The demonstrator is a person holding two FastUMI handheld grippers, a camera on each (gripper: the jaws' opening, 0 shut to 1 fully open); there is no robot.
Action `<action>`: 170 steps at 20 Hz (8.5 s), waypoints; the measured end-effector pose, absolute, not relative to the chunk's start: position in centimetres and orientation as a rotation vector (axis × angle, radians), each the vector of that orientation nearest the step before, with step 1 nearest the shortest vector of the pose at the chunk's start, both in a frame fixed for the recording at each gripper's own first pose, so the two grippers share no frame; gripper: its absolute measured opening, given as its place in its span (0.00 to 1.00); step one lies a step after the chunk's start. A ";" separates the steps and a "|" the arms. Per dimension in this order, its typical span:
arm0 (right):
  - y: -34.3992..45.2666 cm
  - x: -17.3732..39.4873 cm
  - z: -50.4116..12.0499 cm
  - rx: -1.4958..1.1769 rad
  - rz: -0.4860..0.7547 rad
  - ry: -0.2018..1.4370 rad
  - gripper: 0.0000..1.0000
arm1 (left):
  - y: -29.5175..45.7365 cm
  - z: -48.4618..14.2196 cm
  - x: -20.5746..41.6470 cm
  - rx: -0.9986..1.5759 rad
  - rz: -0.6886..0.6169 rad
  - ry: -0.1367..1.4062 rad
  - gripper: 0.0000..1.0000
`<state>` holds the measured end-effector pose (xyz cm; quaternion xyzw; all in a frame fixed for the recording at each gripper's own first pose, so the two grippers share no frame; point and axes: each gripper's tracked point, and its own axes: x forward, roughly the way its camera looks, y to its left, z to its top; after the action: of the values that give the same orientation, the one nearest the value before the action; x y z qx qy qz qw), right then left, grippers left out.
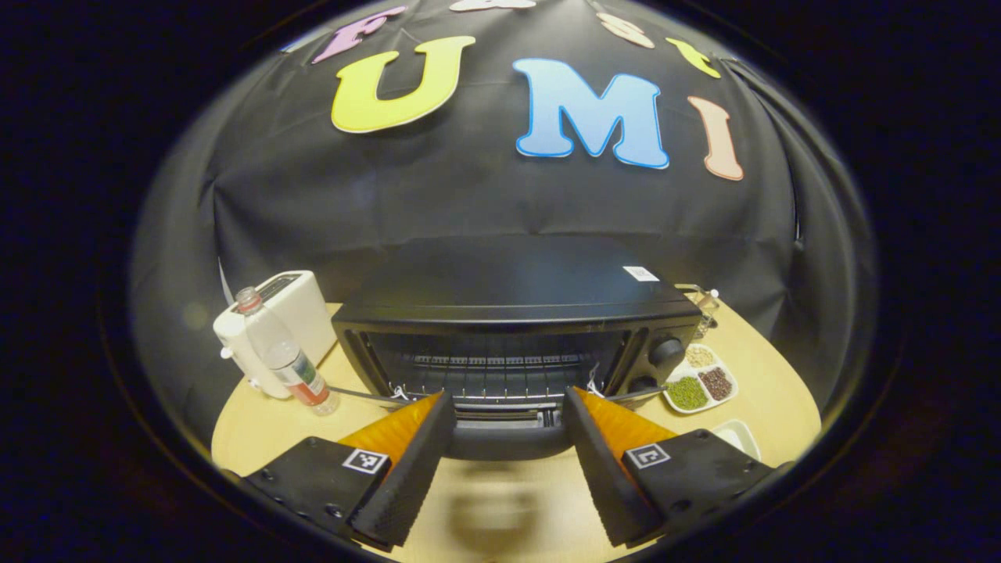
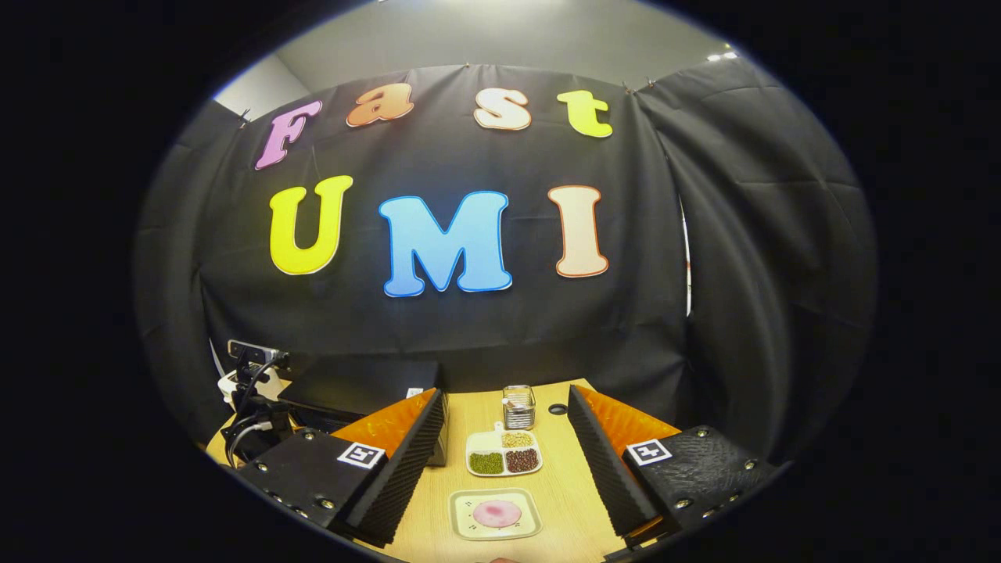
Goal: Open the electric oven with the left hand, put the food in, and close the electric oven.
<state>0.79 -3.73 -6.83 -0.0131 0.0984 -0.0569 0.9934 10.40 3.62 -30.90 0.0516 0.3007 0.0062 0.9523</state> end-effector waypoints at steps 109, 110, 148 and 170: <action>-8.2 -0.9 -37.8 0.967 0.175 1.049 0.00 | 7.8 -5.5 0.2 -0.024 0.037 0.146 0.96; -7.0 -1.2 -37.2 0.961 0.171 1.041 0.00 | 7.9 -5.2 0.3 -0.021 0.027 0.137 1.00; 19.5 21.2 -40.4 1.391 -0.469 0.636 0.00 | 31.7 -5.1 -5.8 0.003 0.248 0.176 1.00; 18.6 12.3 -33.1 0.815 0.032 0.767 0.49 | 18.0 -5.9 -1.1 -0.019 0.061 0.160 1.00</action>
<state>12.31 18.59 -33.14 0.3866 0.3639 0.0152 0.8473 -1.09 17.99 -5.92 -0.0096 0.0798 0.0306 0.9963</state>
